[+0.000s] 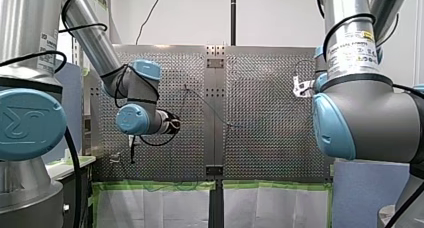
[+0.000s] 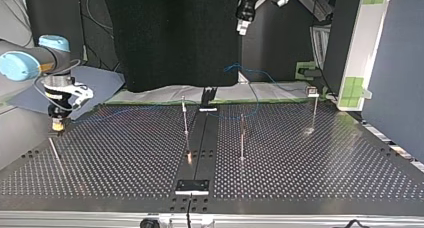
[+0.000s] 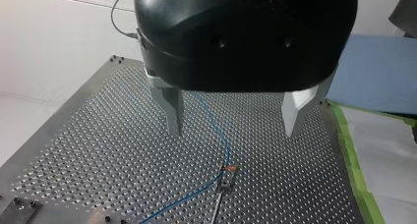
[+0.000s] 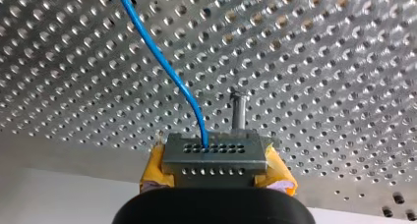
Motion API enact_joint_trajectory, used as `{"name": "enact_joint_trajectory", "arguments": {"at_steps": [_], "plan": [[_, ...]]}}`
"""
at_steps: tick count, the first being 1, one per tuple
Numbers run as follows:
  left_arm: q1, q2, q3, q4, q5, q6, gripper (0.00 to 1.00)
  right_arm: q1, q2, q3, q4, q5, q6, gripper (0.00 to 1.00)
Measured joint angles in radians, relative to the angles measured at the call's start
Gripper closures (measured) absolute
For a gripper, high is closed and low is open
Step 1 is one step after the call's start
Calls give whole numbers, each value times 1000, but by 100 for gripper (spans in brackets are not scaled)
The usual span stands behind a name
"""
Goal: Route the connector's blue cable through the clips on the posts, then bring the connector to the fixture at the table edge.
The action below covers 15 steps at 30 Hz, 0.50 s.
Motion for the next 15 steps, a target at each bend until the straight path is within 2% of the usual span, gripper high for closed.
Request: {"name": "enact_joint_trajectory", "arguments": {"at_steps": [7,15], "plan": [[13,0,0,-9,-1,10,0,-13,1,-19,11,-58,3,100],[23,0,0,-20,0,17,0,-21,5,-19,-6,-125,14,100]]}}
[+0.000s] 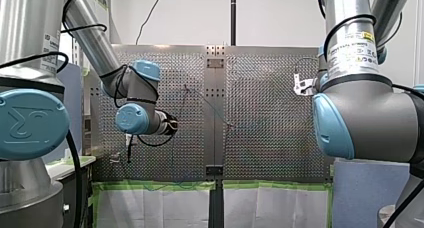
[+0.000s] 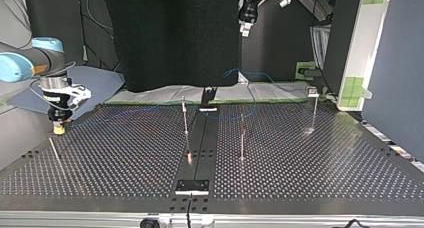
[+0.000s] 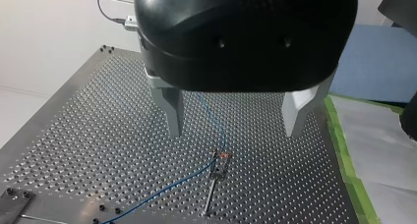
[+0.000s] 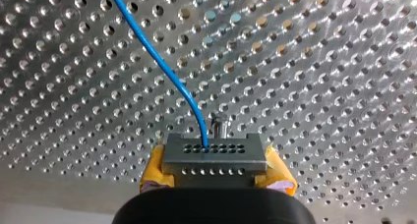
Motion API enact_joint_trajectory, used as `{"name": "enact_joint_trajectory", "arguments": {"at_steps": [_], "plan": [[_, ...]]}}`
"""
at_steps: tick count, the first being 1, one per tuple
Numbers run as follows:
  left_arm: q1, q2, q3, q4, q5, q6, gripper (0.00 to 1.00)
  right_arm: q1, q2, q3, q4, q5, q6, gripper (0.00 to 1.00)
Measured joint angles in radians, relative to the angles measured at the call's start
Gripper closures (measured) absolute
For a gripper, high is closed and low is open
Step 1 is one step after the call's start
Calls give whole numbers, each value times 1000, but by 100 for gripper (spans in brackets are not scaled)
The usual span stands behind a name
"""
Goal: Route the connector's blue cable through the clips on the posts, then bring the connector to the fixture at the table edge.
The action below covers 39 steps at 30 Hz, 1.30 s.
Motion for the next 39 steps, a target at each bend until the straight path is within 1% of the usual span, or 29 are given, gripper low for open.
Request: {"name": "enact_joint_trajectory", "arguments": {"at_steps": [3,7,10,16,21,24,33,36,39], "plan": [[3,0,0,-1,0,0,0,-4,4,0,-5,-22,6,100],[6,0,0,-3,0,1,0,-12,18,1,-16,-56,10,100],[8,0,0,-8,0,2,0,-21,26,1,-22,-84,10,100],[13,0,0,-21,-1,14,0,-46,30,0,-24,-136,11,100],[17,0,0,-23,-1,15,0,-58,30,0,-23,-180,8,100],[20,0,0,-23,0,16,0,-58,30,0,-22,-208,4,100],[26,0,0,-29,-2,20,0,-47,27,1,-13,-289,-7,100],[26,0,0,-31,-11,24,0,-47,24,1,-3,-313,-13,100],[26,0,0,-32,-19,29,0,-52,22,1,6,-338,-18,100]]}}
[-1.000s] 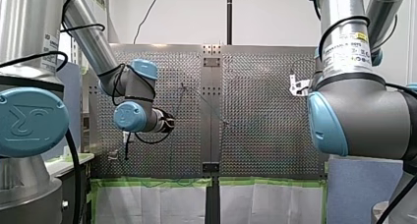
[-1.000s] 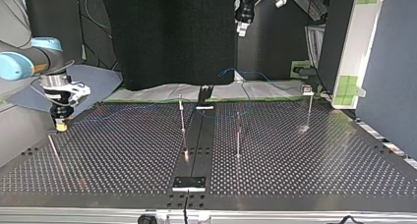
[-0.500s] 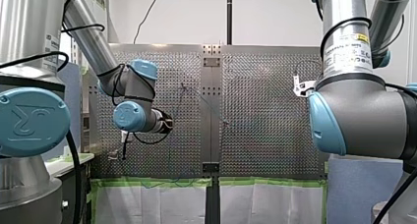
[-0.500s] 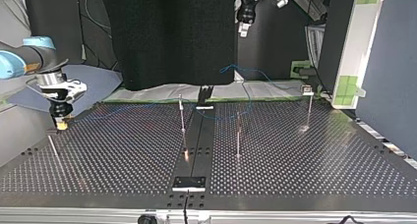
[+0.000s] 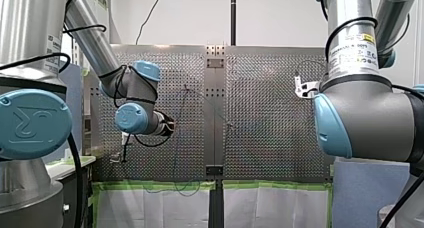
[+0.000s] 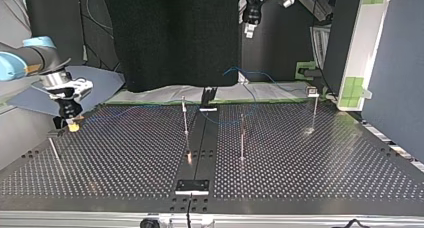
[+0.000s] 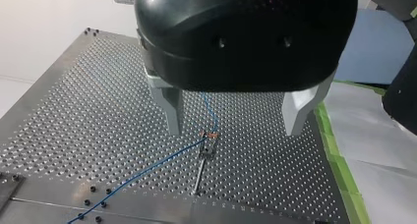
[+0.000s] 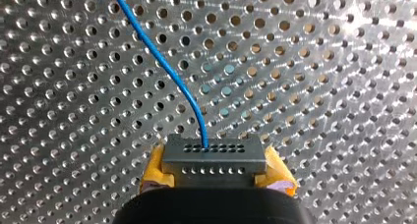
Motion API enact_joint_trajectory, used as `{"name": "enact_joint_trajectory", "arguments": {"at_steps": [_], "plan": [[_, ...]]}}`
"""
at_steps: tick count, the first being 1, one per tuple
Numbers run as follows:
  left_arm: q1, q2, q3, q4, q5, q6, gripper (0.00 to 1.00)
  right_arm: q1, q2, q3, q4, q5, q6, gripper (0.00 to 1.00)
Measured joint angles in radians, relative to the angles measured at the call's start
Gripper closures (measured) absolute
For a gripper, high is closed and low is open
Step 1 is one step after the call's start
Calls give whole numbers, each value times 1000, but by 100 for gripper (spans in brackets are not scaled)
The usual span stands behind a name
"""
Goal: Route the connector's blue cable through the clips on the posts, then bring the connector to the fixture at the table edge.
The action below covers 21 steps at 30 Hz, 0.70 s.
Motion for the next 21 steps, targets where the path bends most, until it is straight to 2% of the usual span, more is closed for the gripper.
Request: {"name": "enact_joint_trajectory", "arguments": {"at_steps": [7,10,14,17,21], "plan": [[0,0,0,-4,-3,2,0,-17,-20,-1,23,-52,-2,100],[0,0,0,-5,-3,2,0,-29,-30,-1,27,-79,8,100],[0,0,0,-4,-2,2,0,-43,-32,-1,21,-115,31,100],[0,0,0,-3,-1,2,0,-54,-32,-1,19,-114,44,100],[0,0,0,-3,-2,2,0,-66,-31,-1,23,-90,50,100]]}}
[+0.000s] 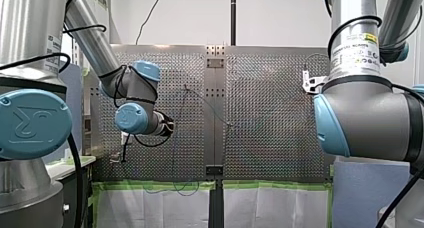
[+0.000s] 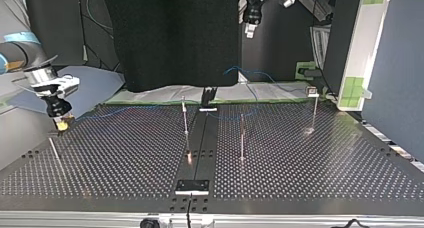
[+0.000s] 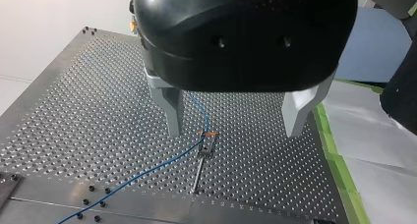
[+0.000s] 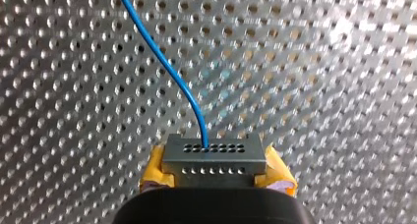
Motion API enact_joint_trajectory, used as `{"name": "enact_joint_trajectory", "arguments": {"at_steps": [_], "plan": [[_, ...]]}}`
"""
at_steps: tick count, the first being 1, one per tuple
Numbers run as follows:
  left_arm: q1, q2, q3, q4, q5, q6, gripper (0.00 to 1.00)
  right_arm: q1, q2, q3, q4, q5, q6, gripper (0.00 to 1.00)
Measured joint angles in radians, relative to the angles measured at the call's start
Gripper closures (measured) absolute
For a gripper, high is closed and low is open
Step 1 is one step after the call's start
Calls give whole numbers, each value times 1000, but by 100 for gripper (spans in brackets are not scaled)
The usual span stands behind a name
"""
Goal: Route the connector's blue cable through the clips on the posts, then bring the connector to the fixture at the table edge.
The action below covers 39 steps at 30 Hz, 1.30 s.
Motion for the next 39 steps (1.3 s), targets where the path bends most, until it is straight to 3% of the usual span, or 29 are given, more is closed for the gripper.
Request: {"name": "enact_joint_trajectory", "arguments": {"at_steps": [4,10,39], "plan": [[0,0,0,1,1,0,0,-17,8,0,0,26,4,100],[0,0,0,1,1,0,0,-28,20,0,-8,36,4,100],[0,0,0,-1,-2,3,0,-34,36,-38,-5,39,4,100]]}}
